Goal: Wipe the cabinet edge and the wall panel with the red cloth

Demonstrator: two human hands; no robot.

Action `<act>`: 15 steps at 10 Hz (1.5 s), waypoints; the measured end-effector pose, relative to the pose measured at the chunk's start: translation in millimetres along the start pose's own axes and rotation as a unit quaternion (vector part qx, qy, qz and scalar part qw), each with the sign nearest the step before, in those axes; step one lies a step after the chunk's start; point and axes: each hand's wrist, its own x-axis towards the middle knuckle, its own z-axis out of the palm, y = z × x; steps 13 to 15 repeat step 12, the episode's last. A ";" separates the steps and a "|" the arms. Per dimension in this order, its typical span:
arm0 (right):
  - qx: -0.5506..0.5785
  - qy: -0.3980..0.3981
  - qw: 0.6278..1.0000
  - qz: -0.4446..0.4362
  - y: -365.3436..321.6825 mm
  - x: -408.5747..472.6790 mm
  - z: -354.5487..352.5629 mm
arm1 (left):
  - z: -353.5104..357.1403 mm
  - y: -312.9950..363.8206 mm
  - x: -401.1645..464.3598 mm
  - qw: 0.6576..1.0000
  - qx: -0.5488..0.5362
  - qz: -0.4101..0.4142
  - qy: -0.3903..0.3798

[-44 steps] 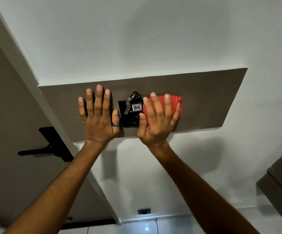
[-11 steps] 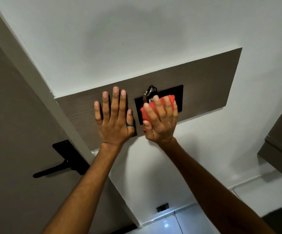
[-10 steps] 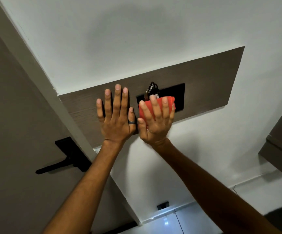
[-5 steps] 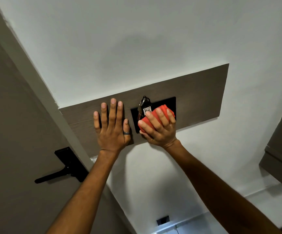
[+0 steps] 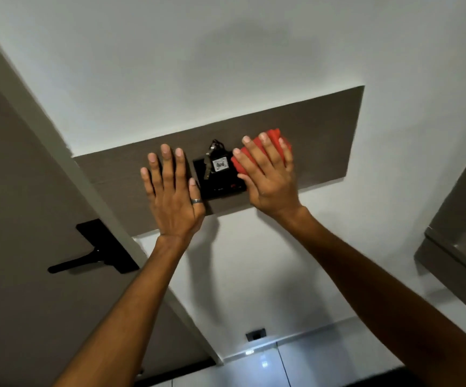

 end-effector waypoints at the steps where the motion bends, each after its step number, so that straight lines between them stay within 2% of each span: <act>1: 0.006 -0.023 1.000 0.010 12.3 -29.5 -20.2 | -2.9 33.9 -22.7 0.998 -0.061 -0.023 -0.013; 2: 0.091 -0.101 0.984 0.115 37.5 -71.6 -53.3 | 2.3 83.5 -67.8 0.995 -0.084 0.035 -0.041; 3: 0.315 -0.105 0.832 0.444 65.0 -123.0 -89.7 | 17.1 150.7 -106.5 0.977 -0.129 0.105 -0.133; 4: 0.508 -0.022 0.435 0.743 97.6 -161.8 -122.5 | 38.6 213.9 -123.5 0.953 -0.166 0.118 -0.223; 5: 0.537 0.022 0.254 0.804 143.4 -207.6 -164.4 | 61.1 266.7 -131.6 0.921 -0.172 0.123 -0.326; 6: 0.526 0.074 0.277 0.800 214.6 -240.0 -207.3 | 93.1 322.4 -136.8 0.881 -0.184 0.142 -0.413; 7: 0.459 0.055 0.379 0.802 307.9 -262.4 -250.3 | 117.6 380.5 -143.0 0.848 -0.206 0.152 -0.464; 8: 0.283 -0.106 0.605 0.737 393.7 -289.7 -282.7 | 131.5 422.8 -146.8 0.823 -0.221 0.161 -0.498; 9: 0.124 -0.407 0.748 0.509 453.1 -332.8 -295.5 | 140.8 450.1 -150.8 0.801 -0.228 0.167 -0.528; 10: 0.012 -0.675 0.644 0.360 472.8 -379.6 -293.0 | 146.3 463.7 -156.3 0.785 -0.203 0.178 -0.557; 11: 0.000 -0.693 0.625 0.358 472.5 -392.9 -294.8 | 139.6 469.3 -156.3 0.785 -0.187 0.195 -0.558; 12: -0.049 -0.648 0.666 0.366 455.6 -389.5 -295.0 | 129.3 464.7 -145.6 0.822 -0.158 0.204 -0.508; 15: -0.049 -0.648 0.666 0.366 455.6 -389.5 -295.0 | 129.3 464.7 -145.6 0.822 -0.158 0.204 -0.508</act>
